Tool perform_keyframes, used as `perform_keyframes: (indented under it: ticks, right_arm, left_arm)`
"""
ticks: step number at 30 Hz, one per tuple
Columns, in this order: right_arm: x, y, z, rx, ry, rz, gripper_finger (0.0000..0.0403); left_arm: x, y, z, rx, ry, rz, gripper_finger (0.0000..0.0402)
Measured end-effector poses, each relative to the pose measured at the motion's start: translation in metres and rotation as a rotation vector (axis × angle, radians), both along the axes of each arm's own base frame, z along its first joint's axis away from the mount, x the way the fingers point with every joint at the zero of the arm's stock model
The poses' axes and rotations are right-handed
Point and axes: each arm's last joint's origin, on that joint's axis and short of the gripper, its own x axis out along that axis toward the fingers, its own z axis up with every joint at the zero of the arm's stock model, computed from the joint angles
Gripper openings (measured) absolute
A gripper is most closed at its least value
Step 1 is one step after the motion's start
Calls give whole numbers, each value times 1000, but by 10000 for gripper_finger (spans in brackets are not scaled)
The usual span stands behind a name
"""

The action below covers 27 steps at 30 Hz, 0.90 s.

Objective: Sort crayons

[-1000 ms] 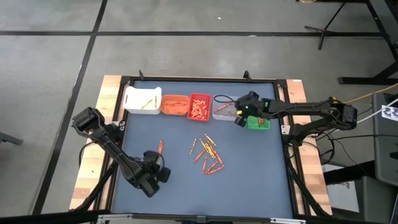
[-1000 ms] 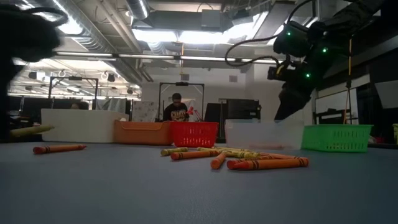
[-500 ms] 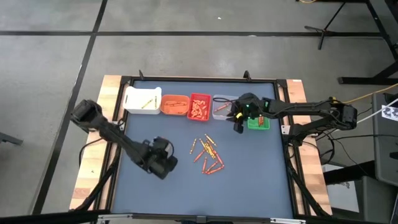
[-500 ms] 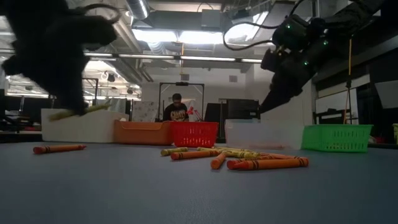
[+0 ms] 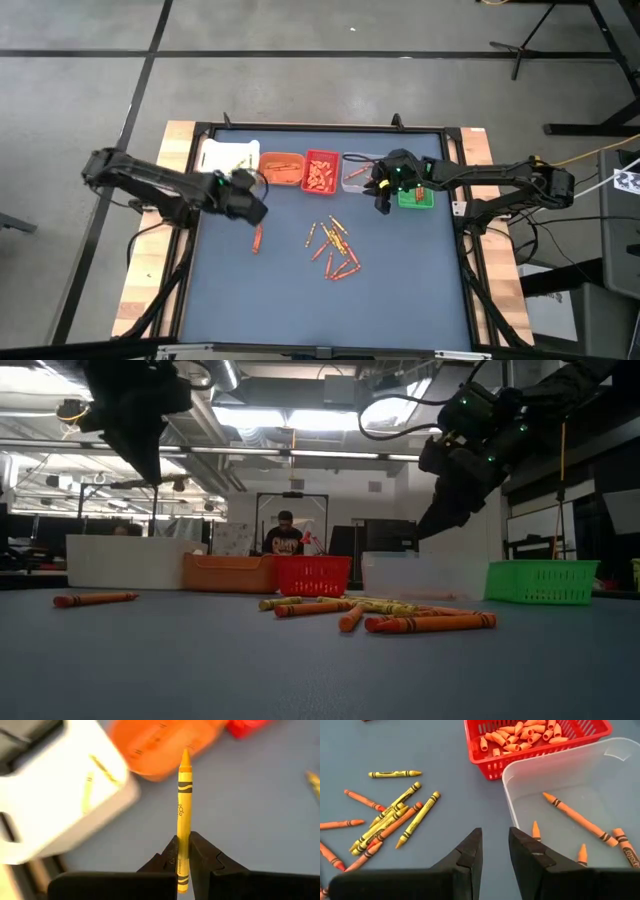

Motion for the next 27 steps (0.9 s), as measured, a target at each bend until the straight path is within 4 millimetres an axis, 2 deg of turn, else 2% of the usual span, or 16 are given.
perform_keyframes:
  ticks: [6,12,20,27]
  right_arm:
    - [0,1,0,22,-1,-15,95]
    - [7,19,1,10,-16,56,95]
    - [18,54,8,-37,-98,171,95]
    - [19,81,8,-98,-97,197,95]
  left_arm:
    - [-16,39,14,94,33,80,8]
    - [-22,72,12,127,93,161,8]
    - [-29,106,-23,148,133,219,8]
    - [-37,126,-51,167,83,309,8]
